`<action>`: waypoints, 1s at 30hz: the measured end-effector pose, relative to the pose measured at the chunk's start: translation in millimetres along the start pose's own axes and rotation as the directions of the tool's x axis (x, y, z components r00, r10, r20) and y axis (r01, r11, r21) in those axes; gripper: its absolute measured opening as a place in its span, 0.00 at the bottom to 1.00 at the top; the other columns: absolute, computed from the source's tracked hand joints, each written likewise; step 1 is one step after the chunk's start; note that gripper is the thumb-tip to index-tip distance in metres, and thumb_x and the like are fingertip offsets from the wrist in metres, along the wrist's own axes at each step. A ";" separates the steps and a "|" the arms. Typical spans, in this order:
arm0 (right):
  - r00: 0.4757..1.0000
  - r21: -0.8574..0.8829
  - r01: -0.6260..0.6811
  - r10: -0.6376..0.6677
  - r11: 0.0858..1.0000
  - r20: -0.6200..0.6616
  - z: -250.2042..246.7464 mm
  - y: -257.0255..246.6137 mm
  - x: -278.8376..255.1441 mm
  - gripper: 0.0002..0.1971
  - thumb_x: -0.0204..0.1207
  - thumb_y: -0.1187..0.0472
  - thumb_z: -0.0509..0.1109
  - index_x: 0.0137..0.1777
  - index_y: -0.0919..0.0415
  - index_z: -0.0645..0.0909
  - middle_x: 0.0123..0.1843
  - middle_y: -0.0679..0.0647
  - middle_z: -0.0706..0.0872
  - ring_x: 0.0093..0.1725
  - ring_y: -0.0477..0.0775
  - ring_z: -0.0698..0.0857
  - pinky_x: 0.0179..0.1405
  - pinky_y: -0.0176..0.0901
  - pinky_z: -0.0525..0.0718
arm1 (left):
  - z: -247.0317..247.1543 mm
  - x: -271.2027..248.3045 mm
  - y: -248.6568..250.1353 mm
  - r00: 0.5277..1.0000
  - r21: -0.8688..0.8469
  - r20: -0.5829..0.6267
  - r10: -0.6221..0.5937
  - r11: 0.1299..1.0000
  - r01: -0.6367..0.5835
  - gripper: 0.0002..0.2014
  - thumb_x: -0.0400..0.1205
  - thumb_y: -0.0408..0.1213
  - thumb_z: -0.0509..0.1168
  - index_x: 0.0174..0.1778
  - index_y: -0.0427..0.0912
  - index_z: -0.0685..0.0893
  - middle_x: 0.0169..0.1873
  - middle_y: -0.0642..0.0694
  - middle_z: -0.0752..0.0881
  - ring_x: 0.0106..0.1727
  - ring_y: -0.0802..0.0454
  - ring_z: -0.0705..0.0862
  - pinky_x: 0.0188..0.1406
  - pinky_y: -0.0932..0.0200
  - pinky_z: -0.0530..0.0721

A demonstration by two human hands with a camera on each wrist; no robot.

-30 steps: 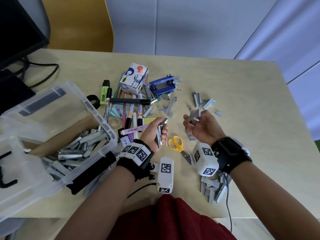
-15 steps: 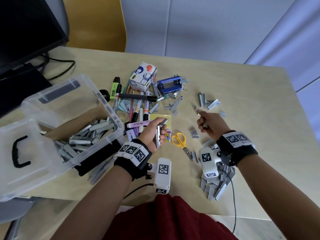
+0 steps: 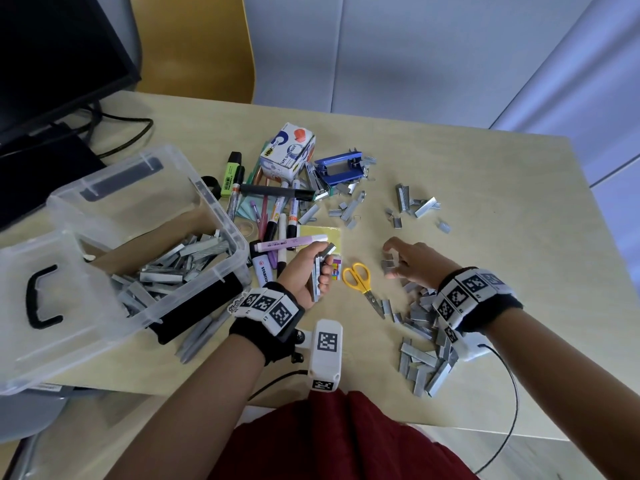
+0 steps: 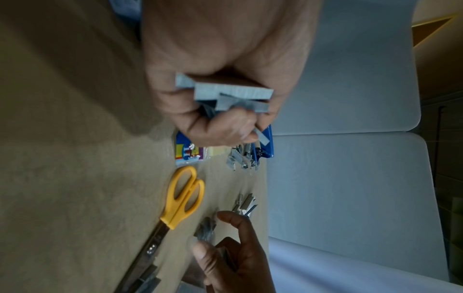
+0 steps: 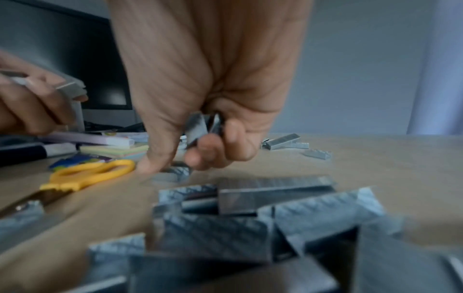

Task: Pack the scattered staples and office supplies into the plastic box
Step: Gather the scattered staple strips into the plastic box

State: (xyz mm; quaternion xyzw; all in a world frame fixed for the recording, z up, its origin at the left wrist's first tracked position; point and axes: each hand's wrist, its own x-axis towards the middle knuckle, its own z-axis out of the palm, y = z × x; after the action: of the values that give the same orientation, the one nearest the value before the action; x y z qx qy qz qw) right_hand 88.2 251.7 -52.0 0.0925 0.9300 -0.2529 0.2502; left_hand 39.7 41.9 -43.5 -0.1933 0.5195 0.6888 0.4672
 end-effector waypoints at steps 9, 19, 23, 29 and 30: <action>0.997 -0.221 0.079 -0.078 0.972 0.014 7.5 1.2 -4.1 0.12 0.80 0.60 0.62 0.61 0.62 0.68 0.51 0.57 0.86 0.46 0.59 0.84 0.47 0.50 0.82 | 3.5 -3.8 -3.8 0.999 0.000 -0.022 -0.025 1.000 0.025 0.19 0.84 0.48 0.56 0.28 0.43 0.70 0.12 0.54 0.70 0.10 0.60 0.66 0.09 0.73 0.61; 0.998 0.439 -0.044 0.059 0.898 -0.020 3.5 -5.9 0.6 0.07 0.78 0.64 0.67 0.49 0.64 0.70 0.29 0.52 0.77 0.26 0.50 0.73 0.25 0.38 0.70 | 14.7 -13.6 2.0 0.999 0.002 0.014 -0.035 0.999 0.035 0.20 0.84 0.48 0.55 0.28 0.43 0.70 0.13 0.54 0.69 0.10 0.61 0.66 0.09 0.72 0.60; 1.000 0.658 -0.007 0.007 0.753 0.002 -10.4 -26.6 -3.9 0.06 0.79 0.65 0.66 0.43 0.61 0.70 0.22 0.52 0.73 0.19 0.46 0.67 0.18 0.34 0.63 | 16.0 -26.8 19.3 0.998 0.032 0.057 0.012 0.999 -0.013 0.19 0.84 0.48 0.55 0.28 0.44 0.69 0.13 0.54 0.70 0.10 0.61 0.66 0.09 0.73 0.60; 0.980 0.638 0.183 -0.187 0.748 -0.063 -40.8 -90.6 -12.7 0.07 0.79 0.64 0.66 0.43 0.60 0.70 0.23 0.52 0.72 0.17 0.43 0.66 0.14 0.31 0.63 | -5.3 -75.7 81.8 0.982 0.115 0.114 0.154 0.979 -0.167 0.20 0.84 0.49 0.56 0.27 0.44 0.71 0.14 0.54 0.70 0.11 0.61 0.66 0.09 0.72 0.61; 0.972 0.635 0.217 -0.226 0.742 -0.068 -44.6 -102.9 -13.0 0.07 0.79 0.64 0.66 0.42 0.59 0.70 0.22 0.52 0.72 0.17 0.43 0.66 0.14 0.30 0.62 | -11.4 -86.0 94.2 0.976 0.154 0.103 0.189 0.967 -0.204 0.20 0.84 0.48 0.56 0.27 0.45 0.71 0.13 0.54 0.70 0.11 0.61 0.65 0.09 0.72 0.61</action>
State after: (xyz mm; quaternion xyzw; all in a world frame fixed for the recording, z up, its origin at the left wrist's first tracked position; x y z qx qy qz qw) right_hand 50.0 186.2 31.6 0.0593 0.7915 -0.5817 0.1782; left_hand -0.3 -8.6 67.2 -0.0713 0.5699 0.6946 0.4332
